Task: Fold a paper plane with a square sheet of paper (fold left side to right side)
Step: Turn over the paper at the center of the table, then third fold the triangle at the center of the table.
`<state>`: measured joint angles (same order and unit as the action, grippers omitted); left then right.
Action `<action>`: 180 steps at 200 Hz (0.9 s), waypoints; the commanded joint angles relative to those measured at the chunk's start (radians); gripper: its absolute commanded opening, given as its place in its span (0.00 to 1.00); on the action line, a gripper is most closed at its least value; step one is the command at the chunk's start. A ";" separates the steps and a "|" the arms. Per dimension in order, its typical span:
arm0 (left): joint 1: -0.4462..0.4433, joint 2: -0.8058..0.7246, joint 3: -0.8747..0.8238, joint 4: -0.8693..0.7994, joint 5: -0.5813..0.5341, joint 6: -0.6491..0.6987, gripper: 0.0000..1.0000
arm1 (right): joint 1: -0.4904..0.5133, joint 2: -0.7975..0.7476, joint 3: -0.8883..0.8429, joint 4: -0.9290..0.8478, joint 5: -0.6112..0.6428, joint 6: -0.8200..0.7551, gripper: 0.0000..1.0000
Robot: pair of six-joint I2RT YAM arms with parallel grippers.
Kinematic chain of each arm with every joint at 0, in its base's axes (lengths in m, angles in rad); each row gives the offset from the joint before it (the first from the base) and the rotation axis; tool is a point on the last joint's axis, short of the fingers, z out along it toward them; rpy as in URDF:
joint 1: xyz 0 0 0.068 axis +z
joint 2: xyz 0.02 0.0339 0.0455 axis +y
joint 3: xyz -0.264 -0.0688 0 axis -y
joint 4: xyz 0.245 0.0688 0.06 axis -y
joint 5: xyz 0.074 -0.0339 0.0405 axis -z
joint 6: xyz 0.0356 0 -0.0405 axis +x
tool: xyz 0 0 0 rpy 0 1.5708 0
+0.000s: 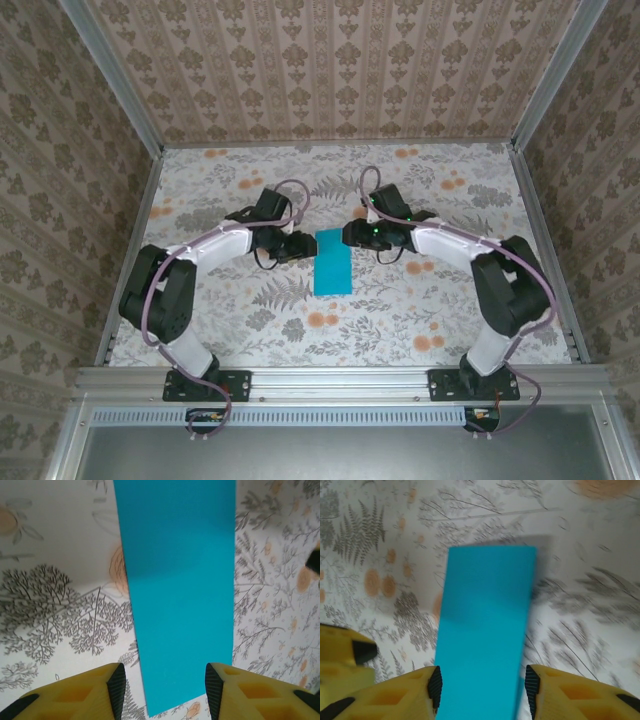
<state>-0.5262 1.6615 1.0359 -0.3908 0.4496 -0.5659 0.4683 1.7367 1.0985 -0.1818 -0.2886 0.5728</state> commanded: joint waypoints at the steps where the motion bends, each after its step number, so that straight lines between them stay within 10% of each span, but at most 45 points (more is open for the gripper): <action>1: 0.005 0.017 -0.016 0.087 0.092 -0.037 0.49 | 0.008 0.090 0.086 0.028 -0.011 0.000 0.47; 180: -0.015 0.163 -0.017 0.096 0.151 -0.058 0.52 | 0.007 0.325 0.201 -0.077 0.014 -0.088 0.38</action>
<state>-0.5316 1.8023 1.0191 -0.2909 0.5800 -0.6109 0.4747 2.0274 1.2907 -0.2104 -0.2920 0.5114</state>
